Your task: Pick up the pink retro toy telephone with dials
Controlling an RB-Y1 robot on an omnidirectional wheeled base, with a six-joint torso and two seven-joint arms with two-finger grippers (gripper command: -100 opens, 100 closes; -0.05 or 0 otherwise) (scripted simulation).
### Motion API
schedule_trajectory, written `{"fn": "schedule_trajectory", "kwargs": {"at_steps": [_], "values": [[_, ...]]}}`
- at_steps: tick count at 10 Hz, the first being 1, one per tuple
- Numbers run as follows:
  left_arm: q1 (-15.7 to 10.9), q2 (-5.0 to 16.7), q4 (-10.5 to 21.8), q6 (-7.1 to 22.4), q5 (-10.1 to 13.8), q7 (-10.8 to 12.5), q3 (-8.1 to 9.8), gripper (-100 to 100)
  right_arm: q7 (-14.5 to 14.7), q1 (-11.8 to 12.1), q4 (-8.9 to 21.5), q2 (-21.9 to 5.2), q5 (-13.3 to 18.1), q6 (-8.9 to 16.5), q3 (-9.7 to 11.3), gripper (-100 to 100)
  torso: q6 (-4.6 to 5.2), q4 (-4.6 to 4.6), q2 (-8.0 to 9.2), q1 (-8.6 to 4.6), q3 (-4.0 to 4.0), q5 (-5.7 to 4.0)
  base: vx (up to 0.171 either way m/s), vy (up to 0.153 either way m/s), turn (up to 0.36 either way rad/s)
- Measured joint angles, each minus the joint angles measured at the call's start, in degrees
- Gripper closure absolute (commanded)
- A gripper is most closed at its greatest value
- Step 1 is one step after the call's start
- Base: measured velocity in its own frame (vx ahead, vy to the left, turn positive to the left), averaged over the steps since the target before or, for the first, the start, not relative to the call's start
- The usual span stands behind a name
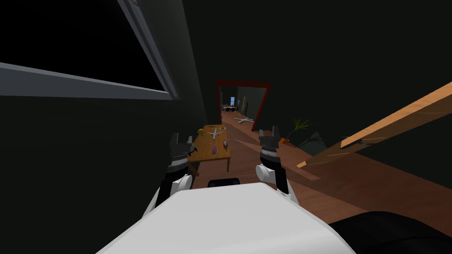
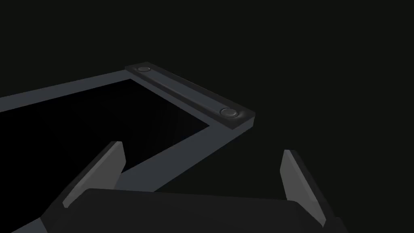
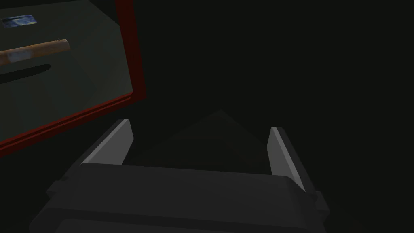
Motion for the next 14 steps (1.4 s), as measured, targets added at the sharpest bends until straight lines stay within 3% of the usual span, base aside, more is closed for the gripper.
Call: {"fn": "schedule_trajectory", "kwargs": {"at_steps": [3, 4, 6, 8, 13, 14], "values": [[-0.1, 3.4, 3.6, 2.5, 2.9, 0.6, 0.1, -100, 0.0, 0.0, 0.0, 0.0, 0.0, 0.0, 0.0, 0, 0.0, 0.01, 0.04, -0.36, 0.02, -0.08, -0.014, -0.108, 0.058], [-0.8, 5.5, 5.9, 3.7, 4.7, 1.2, 0.85, -100, 0.0, 0.0, 0.0, 0.0, 0.0, 0.0, 0.0, 0, 0.0, 0.0, 0.03, -0.42, 0.02, -0.09, -0.03, -0.166, 0.111], [0.3, 8.8, 8.2, 7.6, 8.0, 1.8, 0.55, -100, 0.0, 0.0, 0.0, 0.0, 0.0, 0.0, 0.0, 0, -0.01, 0.02, 0.09, -0.75, 0.05, -0.16, -0.014, -0.177, 0.075], [-0.4, 11.9, 12.8, 9.3, 10.7, 2.6, 0.86, -100, 0.0, 0.0, 0.0, 0.0, 0.0, 0.0, 0.0, 0, 0.0, 0.01, 0.05, -0.5, 0.03, -0.11, -0.027, -0.113, 0.051], [-1.1, 18.4, 20.5, 15.0, 16.7, 3.8, 1.09, -100, 0.0, 0.0, 0.0, 0.0, 0.0, 0.0, 0.0, 0, 0.01, 0.01, 0.04, -0.44, 0.03, -0.11, -0.023, -0.119, 0.06], [-0.4, 20.6, 22.1, 16.2, 18.5, 4.5, 1.45, -100, 0.0, 0.0, 0.0, 0.0, 0.0, 0.0, 0.0, 0, -0.01, 0.01, 0.05, -0.49, 0.03, -0.12, -0.023, -0.111, 0.061]]}}
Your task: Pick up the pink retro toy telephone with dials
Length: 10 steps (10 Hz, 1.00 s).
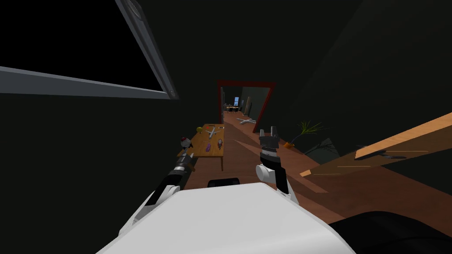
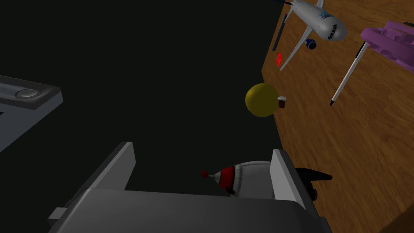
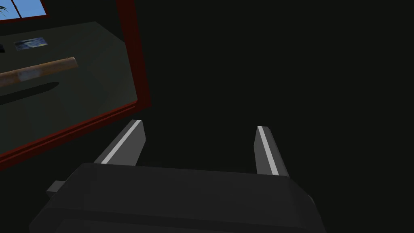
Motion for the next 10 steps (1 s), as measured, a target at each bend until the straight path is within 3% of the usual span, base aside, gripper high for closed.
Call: {"fn": "schedule_trajectory", "kwargs": {"at_steps": [3, 4, 7, 10], "values": [[0.7, 4.6, 2.6, 4.5, 4.0, 0.9, 0.63, -100, 0.0, 0.0, 0.0, 0.0, 0.0, 0.0, 0.0, 0, 0.02, 0.02, 0.05, -0.01, 0.04, -0.02, -0.03, -0.115, 0.043], [0.4, 5.0, 3.6, 5.1, 4.4, 1.0, 0.66, -100, 0.0, 0.0, 0.0, 0.0, 0.0, 0.0, 0.0, 0, 0.04, 0.0, -0.07, 0.26, -0.03, 0.04, -0.008, -0.083, 0.061], [-1.3, 8.7, 9.2, 9.0, 8.2, 1.4, 0.72, -100, 0.0, 0.0, 0.0, 0.0, 0.0, 0.0, 0.0, 0, 0.02, -0.01, -0.09, -0.03, -0.05, 0.0, -0.007, -0.128, 0.053], [-0.8, 14.1, 14.0, 13.1, 12.6, 2.7, 1.51, -100, 0.0, 0.0, 0.0, 0.0, 0.0, 0.0, 0.0, 0, 0.01, -0.01, -0.04, 0.04, -0.02, -0.01, -0.013, -0.106, 0.037]]}}
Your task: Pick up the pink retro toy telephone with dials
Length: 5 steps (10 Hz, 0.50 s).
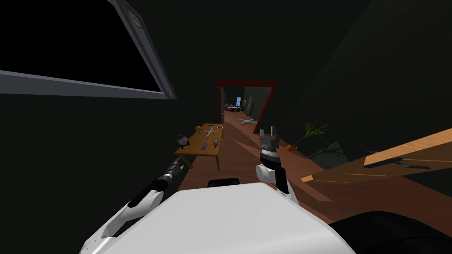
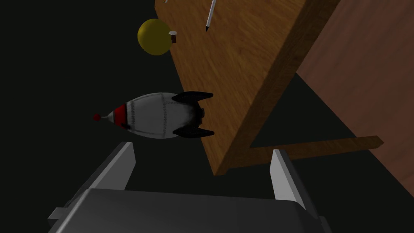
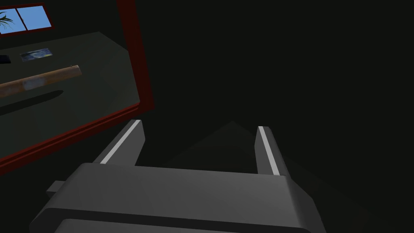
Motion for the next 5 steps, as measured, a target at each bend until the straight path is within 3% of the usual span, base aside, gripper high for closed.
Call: {"fn": "schedule_trajectory", "kwargs": {"at_steps": [3, 4, 5], "values": [[-0.7, 2.7, 4.3, 2.6, 2.7, 0.3, 0.02, -100, 0.0, 0.0, 0.0, 0.0, 0.0, 0.0, 0.0, 0, 0.03, -0.01, -0.09, 0.11, -0.05, 0.04, 0.008, -0.11, 0.052], [-0.9, 5.2, 6.8, 3.4, 4.8, 0.9, -0.42, -100, 0.0, 0.0, 0.0, 0.0, 0.0, 0.0, 0.0, 0, 0.0, -0.02, -0.13, -0.03, -0.07, 0.0, 0.012, -0.133, 0.037], [-0.7, 6.2, 7.9, 4.7, 5.9, 1.1, 0.01, -100, 0.0, 0.0, 0.0, 0.0, 0.0, 0.0, 0.0, 0, 0.02, -0.02, -0.13, -0.03, -0.07, 0.0, 0.013, -0.14, 0.058]]}}
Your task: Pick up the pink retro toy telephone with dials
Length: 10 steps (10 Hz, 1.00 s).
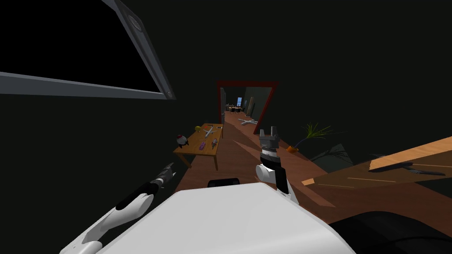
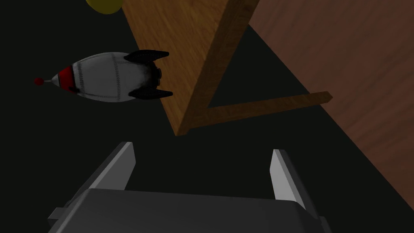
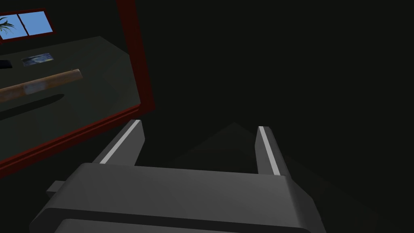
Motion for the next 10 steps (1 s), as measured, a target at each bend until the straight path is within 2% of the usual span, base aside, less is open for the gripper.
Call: {"fn": "schedule_trajectory", "kwargs": {"at_steps": [1, 2, 4, 5, 6, 8, 10], "values": [[-0.2, 1.9, 1.3, 2.1, 1.7, 0.2, 0.69, -100, 0.0, 0.0, 0.0, 0.0, 0.0, 0.0, 0.0, 0, -0.01, 0.0, -0.01, -0.03, 0.0, -0.01, 0.0, -0.107, 0.031], [-0.9, 3.2, 4.5, 2.3, 3.3, 0.4, -0.47, -100, 0.0, 0.0, 0.0, 0.0, 0.0, 0.0, 0.0, 0, 0.0, 0.0, 0.02, 0.08, 0.01, 0.02, 0.017, -0.127, 0.043], [-0.3, 5.0, 7.2, 5.1, 5.5, 0.5, 0.54, -100, 0.0, 0.0, 0.0, 0.0, 0.0, 0.0, 0.0, 0, 0.0, -0.01, -0.07, 0.08, -0.04, 0.02, 0.042, -0.113, 0.039], [-1.2, 6.8, 9.9, 6.3, 7.5, 0.6, 0.18, -100, 0.0, 0.0, 0.0, 0.0, 0.0, 0.0, 0.0, 0, 0.01, -0.03, -0.14, 0.06, -0.08, 0.01, 0.038, -0.104, 0.022], [-0.7, 7.2, 10.2, 8.2, 7.9, 0.7, 1.11, -100, 0.0, 0.0, 0.0, 0.0, 0.0, 0.0, 0.0, 0, 0.0, -0.03, -0.12, 0.09, -0.07, 0.02, 0.037, -0.119, 0.038], [-0.5, 9.5, 13.5, 10.3, 11.0, 0.7, 0.98, -100, 0.0, 0.0, 0.0, 0.0, 0.0, 0.0, 0.0, 0, 0.01, -0.02, -0.13, 0.13, -0.07, 0.02, 0.055, -0.094, 0.03], [-1.1, 11.0, 16.3, 13.6, 12.8, 1.1, 1.84, -100, 0.0, 0.0, 0.0, 0.0, 0.0, 0.0, 0.0, 0, 0.02, -0.05, -0.23, 0.18, -0.13, 0.04, 0.063, -0.073, -0.035]]}}
